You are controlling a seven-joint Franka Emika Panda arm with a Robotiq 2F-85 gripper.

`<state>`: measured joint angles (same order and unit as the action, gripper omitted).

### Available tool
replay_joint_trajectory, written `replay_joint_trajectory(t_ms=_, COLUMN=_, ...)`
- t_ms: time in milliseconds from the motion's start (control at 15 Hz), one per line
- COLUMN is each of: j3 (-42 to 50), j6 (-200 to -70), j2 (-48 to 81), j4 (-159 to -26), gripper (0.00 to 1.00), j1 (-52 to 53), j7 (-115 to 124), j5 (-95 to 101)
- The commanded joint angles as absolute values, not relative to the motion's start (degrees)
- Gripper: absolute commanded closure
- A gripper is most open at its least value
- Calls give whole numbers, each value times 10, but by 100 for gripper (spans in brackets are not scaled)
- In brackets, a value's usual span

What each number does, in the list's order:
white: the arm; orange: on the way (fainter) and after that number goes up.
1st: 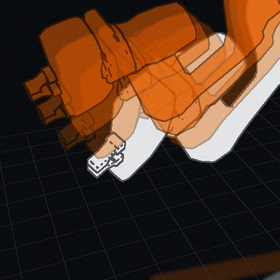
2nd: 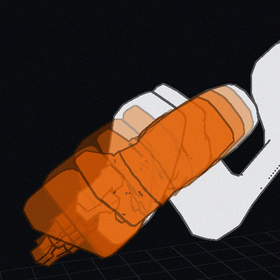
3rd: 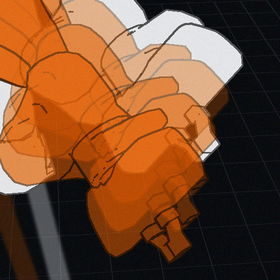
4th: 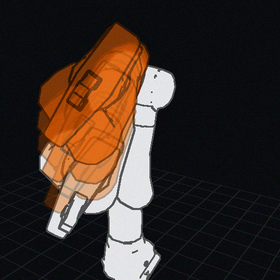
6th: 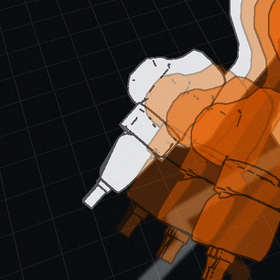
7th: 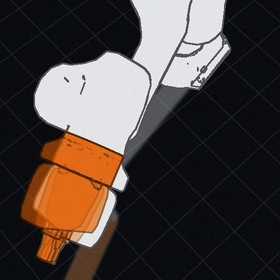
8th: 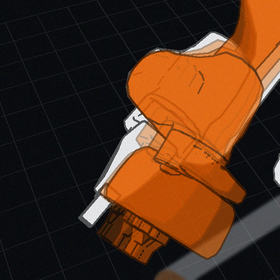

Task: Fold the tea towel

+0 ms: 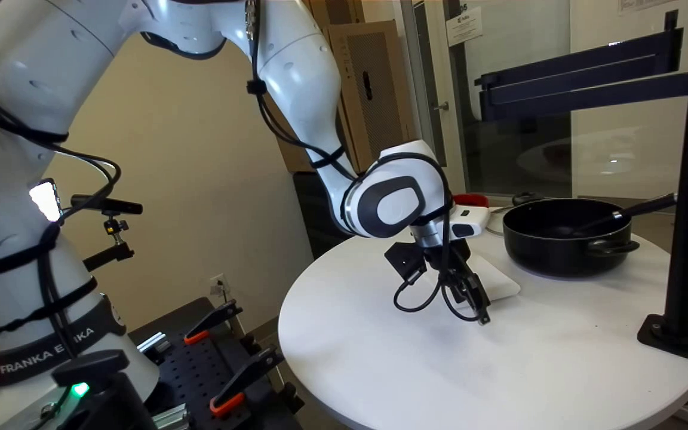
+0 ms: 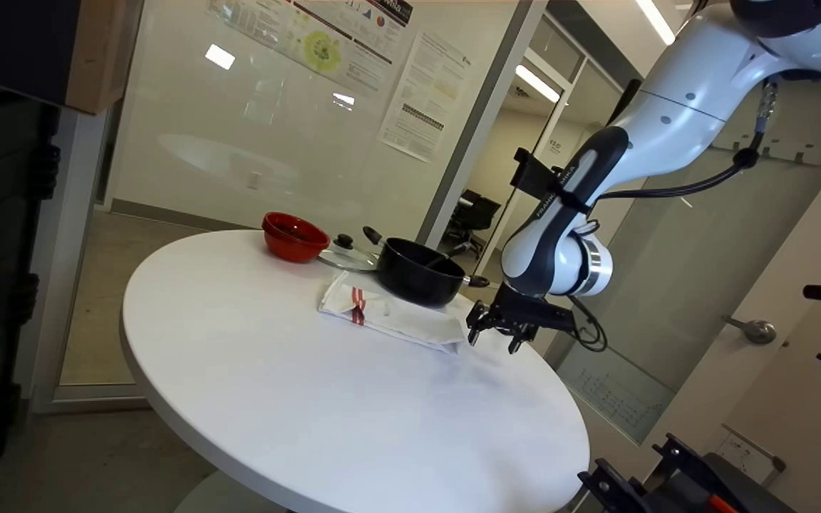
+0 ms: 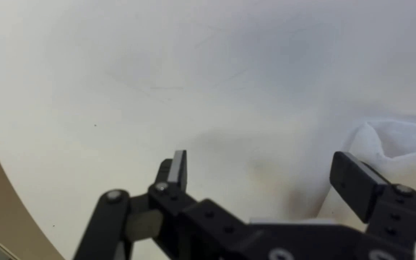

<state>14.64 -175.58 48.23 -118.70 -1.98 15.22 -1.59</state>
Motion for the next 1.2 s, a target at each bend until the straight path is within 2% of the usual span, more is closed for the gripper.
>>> replay_joint_trajectory(t_ms=0, j3=146, j6=-1734, j2=501, j4=-1154, gripper=0, j1=-9, j7=143, j5=-34)
replay_joint_trajectory(t_ms=667, j3=146, j6=-1657, j2=496, j4=-1095, gripper=0, j1=29, j7=150, j5=-20)
replay_joint_trajectory(t_ms=1133, j3=142, j6=-1634, j2=500, j4=-1090, gripper=0, j1=17, j7=154, j5=-25)
